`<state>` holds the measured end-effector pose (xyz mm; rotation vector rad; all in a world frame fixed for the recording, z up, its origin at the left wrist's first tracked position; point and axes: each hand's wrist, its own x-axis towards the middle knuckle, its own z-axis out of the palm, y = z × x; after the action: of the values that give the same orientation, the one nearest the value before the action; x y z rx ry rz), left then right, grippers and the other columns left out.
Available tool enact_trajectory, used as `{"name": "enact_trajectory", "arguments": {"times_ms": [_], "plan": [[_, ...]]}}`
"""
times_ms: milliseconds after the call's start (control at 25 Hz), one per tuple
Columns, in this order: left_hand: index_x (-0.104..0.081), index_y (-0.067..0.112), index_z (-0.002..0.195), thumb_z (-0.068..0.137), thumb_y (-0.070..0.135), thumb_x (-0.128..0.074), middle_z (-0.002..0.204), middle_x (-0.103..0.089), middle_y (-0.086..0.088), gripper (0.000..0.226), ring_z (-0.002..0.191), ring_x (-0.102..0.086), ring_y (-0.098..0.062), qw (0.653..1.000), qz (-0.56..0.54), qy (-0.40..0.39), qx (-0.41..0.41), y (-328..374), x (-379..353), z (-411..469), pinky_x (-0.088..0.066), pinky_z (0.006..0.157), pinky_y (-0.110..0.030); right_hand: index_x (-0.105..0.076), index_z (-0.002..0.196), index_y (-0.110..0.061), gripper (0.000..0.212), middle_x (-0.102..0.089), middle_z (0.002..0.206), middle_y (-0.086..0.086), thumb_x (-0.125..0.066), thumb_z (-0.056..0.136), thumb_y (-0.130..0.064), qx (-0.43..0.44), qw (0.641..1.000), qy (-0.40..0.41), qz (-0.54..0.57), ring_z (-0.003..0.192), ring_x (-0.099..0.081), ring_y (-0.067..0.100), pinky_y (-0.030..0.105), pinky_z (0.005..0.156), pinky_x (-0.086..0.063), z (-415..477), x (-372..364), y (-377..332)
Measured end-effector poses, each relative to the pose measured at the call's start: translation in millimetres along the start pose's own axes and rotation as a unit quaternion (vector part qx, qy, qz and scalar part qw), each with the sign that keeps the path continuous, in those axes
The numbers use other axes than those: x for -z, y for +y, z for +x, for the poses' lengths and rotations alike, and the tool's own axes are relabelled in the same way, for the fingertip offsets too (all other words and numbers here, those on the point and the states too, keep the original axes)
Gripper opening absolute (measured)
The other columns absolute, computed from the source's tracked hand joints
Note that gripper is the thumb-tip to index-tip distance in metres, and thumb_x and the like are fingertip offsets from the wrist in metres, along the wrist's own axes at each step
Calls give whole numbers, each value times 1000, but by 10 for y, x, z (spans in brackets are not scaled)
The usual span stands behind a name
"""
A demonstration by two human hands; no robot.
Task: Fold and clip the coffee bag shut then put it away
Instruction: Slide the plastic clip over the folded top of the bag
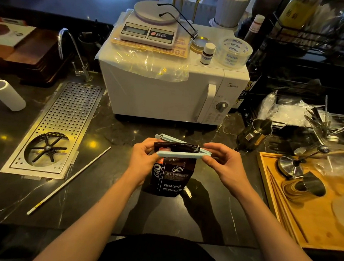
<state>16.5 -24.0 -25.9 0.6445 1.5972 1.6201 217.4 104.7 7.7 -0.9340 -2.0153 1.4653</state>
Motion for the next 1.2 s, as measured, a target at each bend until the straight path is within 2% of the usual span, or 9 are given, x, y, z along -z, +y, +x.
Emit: {"name": "enact_trajectory", "arguments": {"times_ms": [200, 440, 520, 680, 880, 960, 1080, 1120, 1200], "plan": [[-74, 16, 99, 80, 3, -72, 113, -71, -12, 23, 105, -69, -25, 1000, -2, -5, 3, 4, -14, 5, -55, 95, -46, -67, 116, -19, 32, -71, 108, -7, -71, 85, -11, 7, 999, -21, -31, 103, -67, 4, 24, 86, -55, 51, -24, -20], [-75, 14, 96, 81, 5, -72, 109, -69, -16, 19, 103, -69, -32, 1000, -10, -10, -3, -1, -5, 5, -55, 93, -49, -68, 116, -18, 33, -73, 111, -2, -73, 84, -11, 14, 999, -19, -43, 107, -68, 13, 38, 95, -56, 97, -139, 23], [-75, 15, 95, 81, 4, -72, 109, -69, -16, 19, 102, -69, -32, 1000, -11, -5, -6, 0, -18, 10, -56, 92, -47, -69, 114, -19, 32, -73, 109, -3, -72, 84, -10, 14, 1000, -11, -25, 106, -69, 13, 39, 94, -56, 89, -180, 30], [-74, 17, 93, 77, 8, -77, 116, -58, -12, 19, 107, -65, -28, 1000, 15, 21, -14, 1, -43, 1, -57, 90, -38, -70, 109, -23, 30, -74, 106, -4, -73, 83, -8, 7, 1000, 11, 23, 105, -69, 12, 38, 93, -57, 65, -292, 52], [-72, 16, 95, 78, 9, -78, 122, -48, -14, 19, 103, -61, -14, 997, 59, 52, -17, 17, -69, -40, -55, 81, -19, -70, 111, -15, 29, -74, 107, -1, -73, 82, -7, 11, 999, 24, 36, 105, -69, 13, 33, 91, -58, 78, -355, 65], [-65, 19, 103, 79, 7, -77, 122, -50, -14, 30, 94, -66, -10, 997, 40, 56, -17, 51, -87, -85, -55, 74, -16, -70, 111, -12, 30, -74, 107, 1, -74, 82, -6, 9, 999, 26, 36, 106, -69, 14, 34, 91, -58, 87, -358, 71], [-39, 26, 124, 79, 2, -75, 114, -54, 0, 63, 86, -70, 1, 999, -17, 42, -4, 77, -82, -112, -55, 67, -15, -70, 112, -9, 31, -74, 108, 3, -74, 82, -4, 1, 999, 23, 34, 106, -69, 14, 35, 91, -58, 99, -347, 71], [-34, 28, 127, 79, 3, -75, 114, -53, 1, 68, 88, -70, 1, 999, -12, 40, -9, 62, -71, -103, -55, 67, -15, -69, 112, -9, 31, -74, 108, 3, -74, 82, -4, 0, 999, 22, 30, 106, -69, 14, 36, 91, -58, 103, -339, 66], [-34, 30, 130, 79, 5, -76, 118, -52, -2, 71, 97, -70, -10, 999, 7, 37, -21, 28, -39, -83, -57, 73, -19, -70, 112, -9, 31, -74, 107, 3, -74, 81, -4, -1, 1000, 21, 20, 105, -69, 15, 36, 91, -58, 116, -334, 59]]}}
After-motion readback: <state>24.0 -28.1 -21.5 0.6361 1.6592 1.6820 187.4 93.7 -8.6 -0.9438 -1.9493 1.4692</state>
